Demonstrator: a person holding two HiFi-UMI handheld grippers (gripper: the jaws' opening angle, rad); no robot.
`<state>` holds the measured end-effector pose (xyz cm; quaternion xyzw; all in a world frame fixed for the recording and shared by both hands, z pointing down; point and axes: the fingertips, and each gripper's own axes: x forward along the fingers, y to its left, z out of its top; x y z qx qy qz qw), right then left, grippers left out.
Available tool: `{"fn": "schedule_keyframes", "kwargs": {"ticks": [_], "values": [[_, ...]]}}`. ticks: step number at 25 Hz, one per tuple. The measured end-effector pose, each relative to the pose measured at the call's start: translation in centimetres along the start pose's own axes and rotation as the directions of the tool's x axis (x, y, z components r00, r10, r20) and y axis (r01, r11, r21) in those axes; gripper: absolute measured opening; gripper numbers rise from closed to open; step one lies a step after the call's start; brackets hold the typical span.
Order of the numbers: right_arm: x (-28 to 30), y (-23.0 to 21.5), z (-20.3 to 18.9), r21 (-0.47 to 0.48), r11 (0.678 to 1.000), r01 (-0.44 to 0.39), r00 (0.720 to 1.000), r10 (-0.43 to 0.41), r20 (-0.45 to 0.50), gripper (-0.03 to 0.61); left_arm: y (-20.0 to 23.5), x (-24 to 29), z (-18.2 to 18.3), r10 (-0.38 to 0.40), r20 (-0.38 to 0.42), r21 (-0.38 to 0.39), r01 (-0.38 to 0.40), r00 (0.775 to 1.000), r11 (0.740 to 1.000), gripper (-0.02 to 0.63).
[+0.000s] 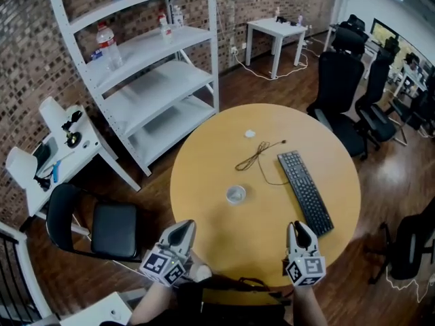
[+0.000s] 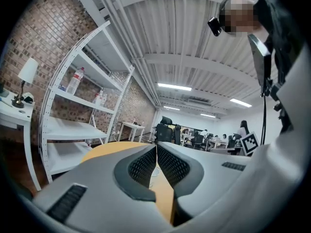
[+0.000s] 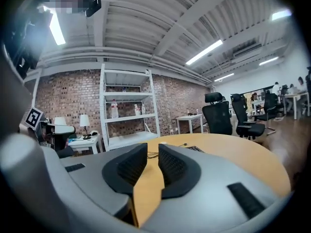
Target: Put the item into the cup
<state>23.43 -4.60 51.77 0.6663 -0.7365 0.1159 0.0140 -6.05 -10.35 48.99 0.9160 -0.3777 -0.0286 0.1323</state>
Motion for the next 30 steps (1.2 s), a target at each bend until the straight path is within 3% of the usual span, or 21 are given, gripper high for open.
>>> {"fn": "schedule_keyframes", "kwargs": {"ticks": [6, 17, 30], "values": [[-1.5, -1.6, -0.8, 0.01, 0.998, 0.066, 0.998, -0.066, -0.003, 0.009, -1.7, 0.6, 0.3, -0.02, 0.019, 0.025, 0.02, 1.0, 1.0, 0.002], [-0.1, 0.9, 0.2, -0.055, 0.998, -0.003, 1.0, 0.003, -0.004, 0.009, -1.5, -0.4, 1.3, 0.001, 0.056, 0.023, -0.002, 0.998, 1.0, 0.002], [0.1, 1.0, -0.1, -0.062, 0.998, -0.001, 0.999, -0.002, -0.04, 0.009, -1.6, -1.0, 0.6, 0.006, 0.035, 0.013, -0.007, 0.999, 1.0, 0.002]]}}
